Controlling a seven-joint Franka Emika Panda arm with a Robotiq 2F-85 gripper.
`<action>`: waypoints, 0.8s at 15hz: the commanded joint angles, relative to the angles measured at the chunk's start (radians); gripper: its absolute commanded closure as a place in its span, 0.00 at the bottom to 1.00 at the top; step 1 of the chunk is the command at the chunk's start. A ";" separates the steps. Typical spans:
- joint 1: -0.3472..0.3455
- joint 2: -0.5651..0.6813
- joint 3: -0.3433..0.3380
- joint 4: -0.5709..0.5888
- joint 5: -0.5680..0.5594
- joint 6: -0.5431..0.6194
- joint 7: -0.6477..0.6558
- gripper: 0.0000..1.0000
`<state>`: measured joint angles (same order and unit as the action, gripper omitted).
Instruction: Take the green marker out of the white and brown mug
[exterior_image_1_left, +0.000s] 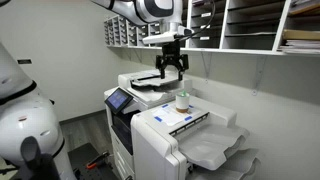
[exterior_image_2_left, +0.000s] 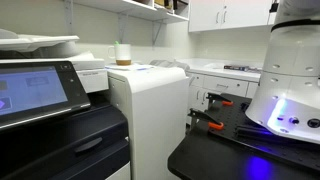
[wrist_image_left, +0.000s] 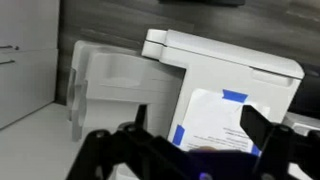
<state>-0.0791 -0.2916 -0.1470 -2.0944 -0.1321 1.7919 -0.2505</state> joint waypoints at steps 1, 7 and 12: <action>-0.003 0.001 0.002 0.002 0.001 -0.002 -0.001 0.00; 0.027 0.013 -0.015 -0.037 0.041 0.151 -0.135 0.00; 0.054 0.163 -0.004 -0.024 0.148 0.415 -0.227 0.00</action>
<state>-0.0392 -0.2063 -0.1457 -2.1417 -0.0519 2.0932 -0.4107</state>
